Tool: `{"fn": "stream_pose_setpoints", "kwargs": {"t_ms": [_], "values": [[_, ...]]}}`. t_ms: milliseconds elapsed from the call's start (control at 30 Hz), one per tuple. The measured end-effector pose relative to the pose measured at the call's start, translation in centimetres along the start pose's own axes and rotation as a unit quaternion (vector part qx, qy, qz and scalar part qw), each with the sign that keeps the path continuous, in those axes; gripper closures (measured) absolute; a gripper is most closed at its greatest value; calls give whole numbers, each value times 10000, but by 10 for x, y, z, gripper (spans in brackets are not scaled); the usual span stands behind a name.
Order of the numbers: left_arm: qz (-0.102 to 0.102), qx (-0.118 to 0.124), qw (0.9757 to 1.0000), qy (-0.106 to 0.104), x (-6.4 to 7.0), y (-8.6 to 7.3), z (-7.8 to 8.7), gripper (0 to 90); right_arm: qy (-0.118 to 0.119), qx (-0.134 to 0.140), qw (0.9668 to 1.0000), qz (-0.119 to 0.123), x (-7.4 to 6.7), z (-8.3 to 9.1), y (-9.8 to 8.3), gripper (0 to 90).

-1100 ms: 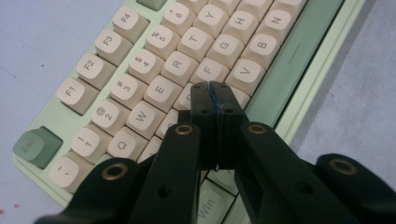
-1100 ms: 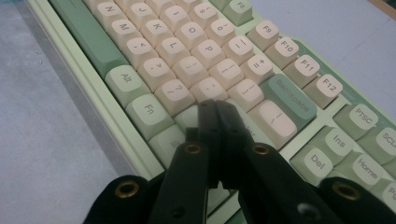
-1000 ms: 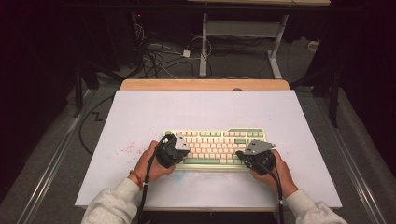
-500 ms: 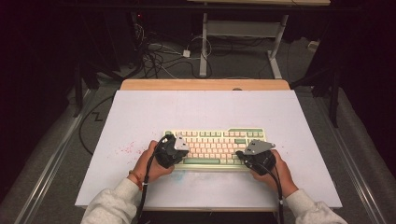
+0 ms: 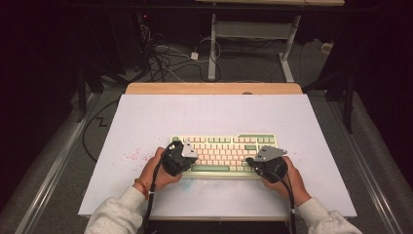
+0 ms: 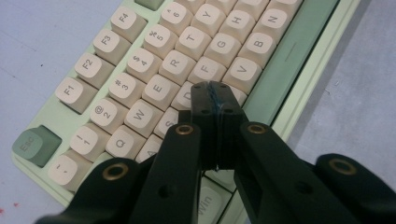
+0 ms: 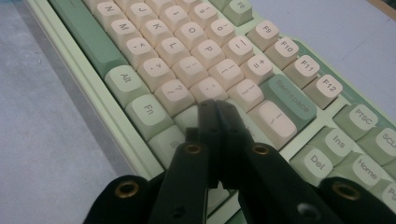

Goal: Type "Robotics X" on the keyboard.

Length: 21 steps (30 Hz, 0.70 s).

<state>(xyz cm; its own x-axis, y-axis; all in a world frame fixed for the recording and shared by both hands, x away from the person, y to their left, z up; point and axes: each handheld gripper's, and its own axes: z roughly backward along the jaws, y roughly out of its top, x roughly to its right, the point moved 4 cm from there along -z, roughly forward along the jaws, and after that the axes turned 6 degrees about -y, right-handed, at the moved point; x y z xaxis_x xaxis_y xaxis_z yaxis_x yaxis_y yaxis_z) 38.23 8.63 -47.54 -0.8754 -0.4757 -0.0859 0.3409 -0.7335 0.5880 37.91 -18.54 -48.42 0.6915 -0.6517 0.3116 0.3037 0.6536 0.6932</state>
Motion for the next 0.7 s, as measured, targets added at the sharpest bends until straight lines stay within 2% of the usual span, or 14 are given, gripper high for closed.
{"fn": "stream_pose_setpoints", "kwargs": {"t_ms": [400,500,700], "values": [[-3,163,9998,117,-2,2,5,831,-11,-10,10000,24,0,1,1,899],[-24,238,9995,181,-2,2,7,811,45,97,9999,-73,1,4,2,899],[-47,344,9991,257,-2,4,9,742,59,265,9996,-97,1,9,7,887]]}}
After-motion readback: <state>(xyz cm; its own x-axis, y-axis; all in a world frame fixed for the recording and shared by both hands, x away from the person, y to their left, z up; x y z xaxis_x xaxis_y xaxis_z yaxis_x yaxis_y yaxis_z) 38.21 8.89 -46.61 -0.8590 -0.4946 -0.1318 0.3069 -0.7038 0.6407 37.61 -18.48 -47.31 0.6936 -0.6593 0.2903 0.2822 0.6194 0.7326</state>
